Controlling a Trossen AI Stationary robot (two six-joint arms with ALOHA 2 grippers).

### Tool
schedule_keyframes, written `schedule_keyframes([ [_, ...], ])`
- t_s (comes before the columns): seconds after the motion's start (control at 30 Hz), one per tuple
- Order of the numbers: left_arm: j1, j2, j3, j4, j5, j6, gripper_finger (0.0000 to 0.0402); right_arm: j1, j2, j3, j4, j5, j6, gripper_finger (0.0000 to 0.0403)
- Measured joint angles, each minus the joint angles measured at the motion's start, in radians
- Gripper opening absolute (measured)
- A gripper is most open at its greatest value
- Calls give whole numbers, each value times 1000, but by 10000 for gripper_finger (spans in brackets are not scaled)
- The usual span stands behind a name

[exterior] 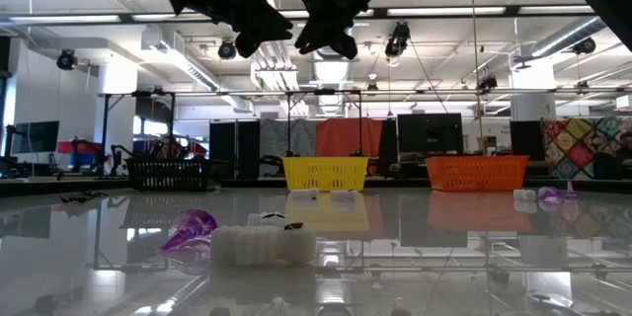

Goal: Sort Halloween decoration
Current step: Put the purple witch hat toy into the orange basket

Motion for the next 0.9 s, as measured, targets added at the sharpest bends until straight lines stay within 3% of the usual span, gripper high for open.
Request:
schedule_keyframes([
  [0.13,0,0,0,-28,0,-2,102,0,0,0,-32,17,-10,32],
  [0.63,1,-12,0,-163,-8,117,103,-5,0,-17,-389,335,-90,32],
  [0.77,8,-29,0,-212,-15,163,103,-21,0,-61,-448,350,-78,32],
  [0.9,11,-56,0,-280,-123,210,103,-39,0,-130,-480,396,-63,32],
])
